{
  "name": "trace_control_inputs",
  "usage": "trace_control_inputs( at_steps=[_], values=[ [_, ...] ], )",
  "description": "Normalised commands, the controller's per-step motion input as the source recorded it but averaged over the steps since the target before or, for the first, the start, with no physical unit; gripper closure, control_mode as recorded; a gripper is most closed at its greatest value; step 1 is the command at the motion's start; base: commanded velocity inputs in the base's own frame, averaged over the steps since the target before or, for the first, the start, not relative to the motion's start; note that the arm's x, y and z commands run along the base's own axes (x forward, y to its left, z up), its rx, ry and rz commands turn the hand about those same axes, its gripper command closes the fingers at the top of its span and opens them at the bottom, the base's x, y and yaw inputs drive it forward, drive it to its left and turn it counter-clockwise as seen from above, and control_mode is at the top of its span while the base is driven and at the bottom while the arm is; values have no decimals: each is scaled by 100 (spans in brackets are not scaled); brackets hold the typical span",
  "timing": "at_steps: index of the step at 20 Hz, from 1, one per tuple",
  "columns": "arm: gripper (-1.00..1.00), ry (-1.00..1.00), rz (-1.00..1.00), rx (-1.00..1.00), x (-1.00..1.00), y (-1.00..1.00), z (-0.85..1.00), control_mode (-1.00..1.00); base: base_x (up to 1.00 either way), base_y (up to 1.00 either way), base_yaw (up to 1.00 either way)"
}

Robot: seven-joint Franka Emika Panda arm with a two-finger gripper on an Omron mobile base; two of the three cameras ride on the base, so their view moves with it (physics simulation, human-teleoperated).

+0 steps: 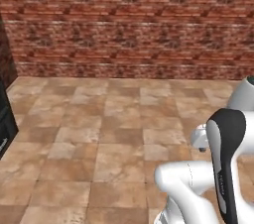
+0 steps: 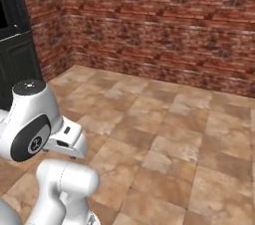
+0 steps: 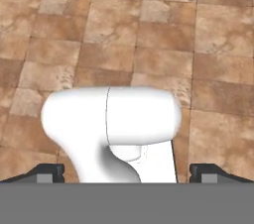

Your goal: Four empty soda cans are scattered around the kitchen. Gather all the cans and cluster them next to the stove for recycling.

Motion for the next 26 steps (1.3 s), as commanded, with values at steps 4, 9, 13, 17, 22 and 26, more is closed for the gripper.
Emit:
trace_control_inputs(
  at_steps=[4,9,13,17,22,26],
  values=[
    [-100,0,0,0,0,0,0,100,100,0,-13],
    [-100,0,0,0,0,0,0,100,100,-10,-18],
    [-100,0,0,0,0,0,0,100,100,-29,-38],
    [-100,0,0,0,0,0,0,100,100,-21,-45],
    [-100,0,0,0,0,0,0,100,100,-22,-42],
    [-100,0,0,0,0,0,0,100,100,-26,-36]
  ],
)
